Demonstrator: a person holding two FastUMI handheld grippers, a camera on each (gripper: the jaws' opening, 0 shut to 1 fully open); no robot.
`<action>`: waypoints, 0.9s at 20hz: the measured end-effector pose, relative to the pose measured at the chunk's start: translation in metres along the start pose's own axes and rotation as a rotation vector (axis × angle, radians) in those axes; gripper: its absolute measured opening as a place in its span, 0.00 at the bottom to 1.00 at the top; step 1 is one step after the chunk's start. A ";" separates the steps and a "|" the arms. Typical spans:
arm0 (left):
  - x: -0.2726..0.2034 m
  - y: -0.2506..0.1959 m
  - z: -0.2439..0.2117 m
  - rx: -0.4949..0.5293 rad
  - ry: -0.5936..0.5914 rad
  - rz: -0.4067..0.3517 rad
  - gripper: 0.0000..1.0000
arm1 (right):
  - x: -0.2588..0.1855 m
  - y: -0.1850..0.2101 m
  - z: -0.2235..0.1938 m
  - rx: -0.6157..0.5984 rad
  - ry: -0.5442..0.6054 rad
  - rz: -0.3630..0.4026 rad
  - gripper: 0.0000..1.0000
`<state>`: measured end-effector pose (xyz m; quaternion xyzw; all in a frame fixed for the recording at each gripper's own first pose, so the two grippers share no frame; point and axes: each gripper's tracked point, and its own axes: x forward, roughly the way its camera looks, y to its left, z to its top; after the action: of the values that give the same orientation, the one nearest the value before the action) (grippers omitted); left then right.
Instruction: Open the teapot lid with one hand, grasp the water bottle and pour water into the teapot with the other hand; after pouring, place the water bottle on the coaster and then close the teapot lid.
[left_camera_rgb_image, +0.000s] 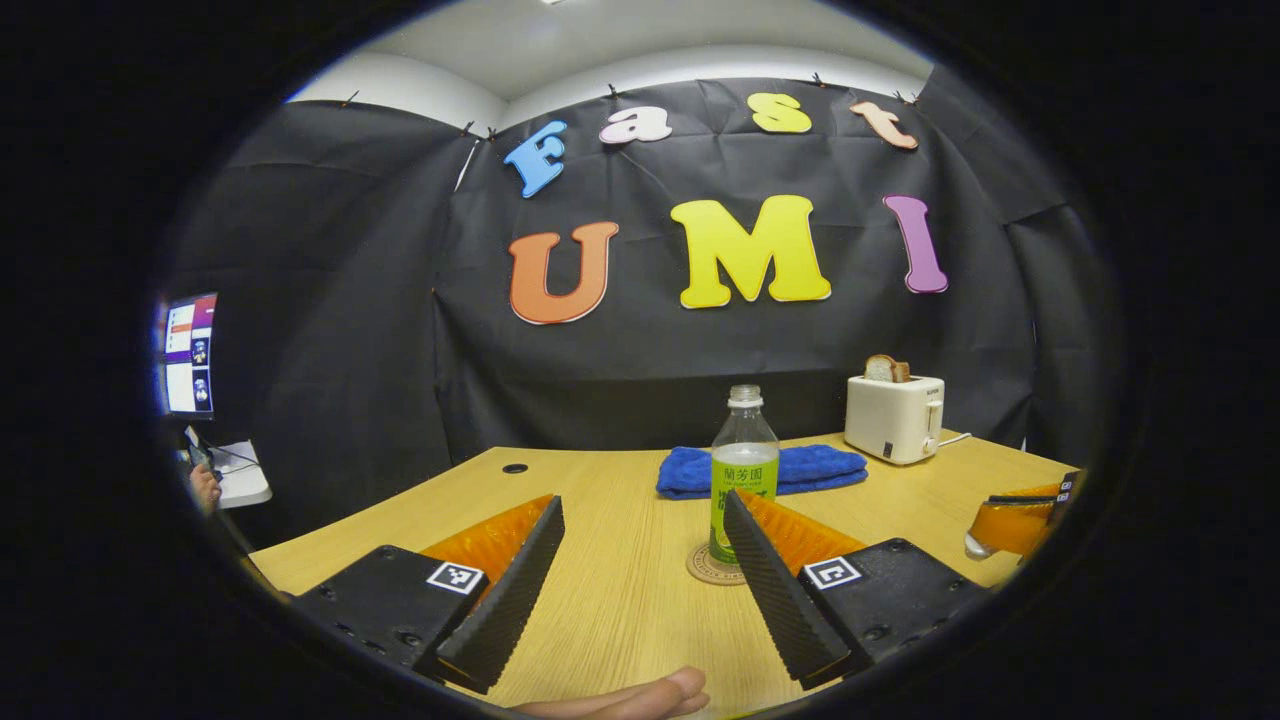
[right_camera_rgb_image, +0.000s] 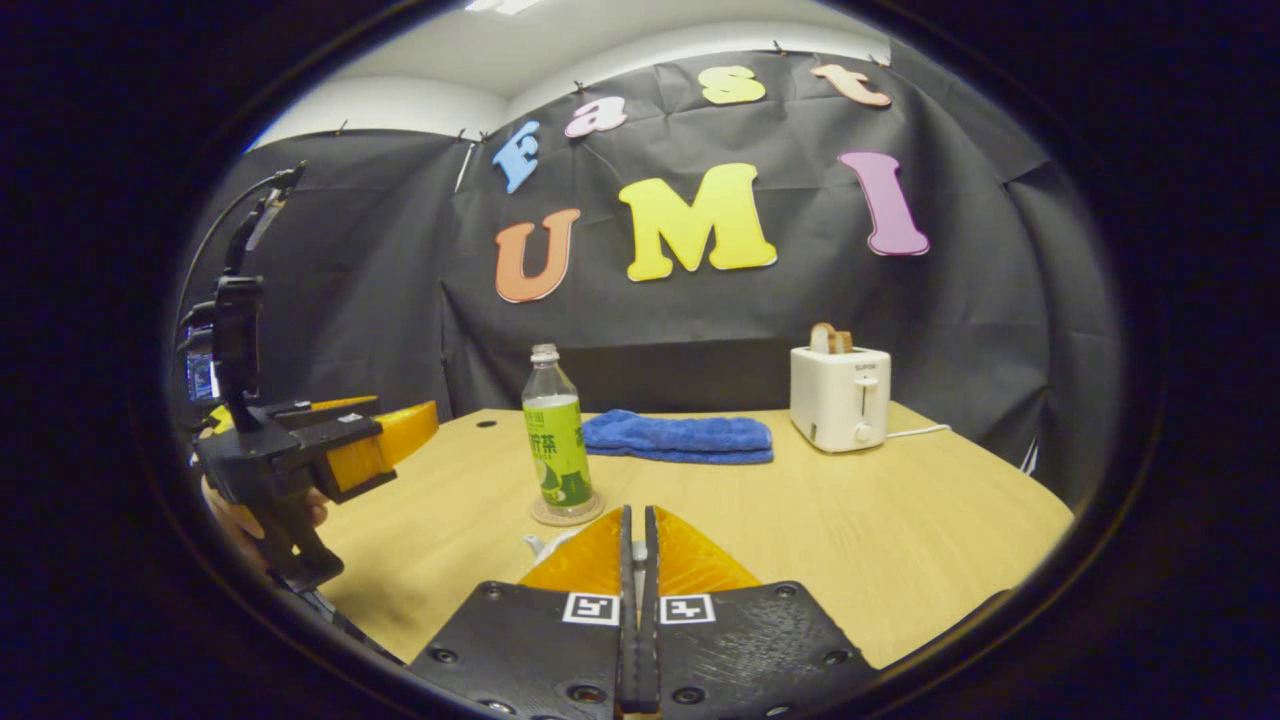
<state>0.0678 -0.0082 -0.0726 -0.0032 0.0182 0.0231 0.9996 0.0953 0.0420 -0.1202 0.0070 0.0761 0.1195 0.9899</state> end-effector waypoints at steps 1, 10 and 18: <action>-0.004 0.003 -0.005 -0.002 0.016 0.007 1.00 | 0.007 0.004 0.005 0.004 -0.002 0.005 0.00; -0.024 0.025 0.008 -0.023 0.019 -0.009 1.00 | 0.042 0.053 0.010 -0.039 0.002 0.070 0.00; -0.022 0.039 0.005 -0.045 0.034 0.003 1.00 | 0.064 0.036 -0.018 -0.014 0.028 0.036 0.00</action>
<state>0.0446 0.0301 -0.0672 -0.0259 0.0346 0.0247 0.9988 0.1459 0.0919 -0.1466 -0.0002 0.0891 0.1378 0.9864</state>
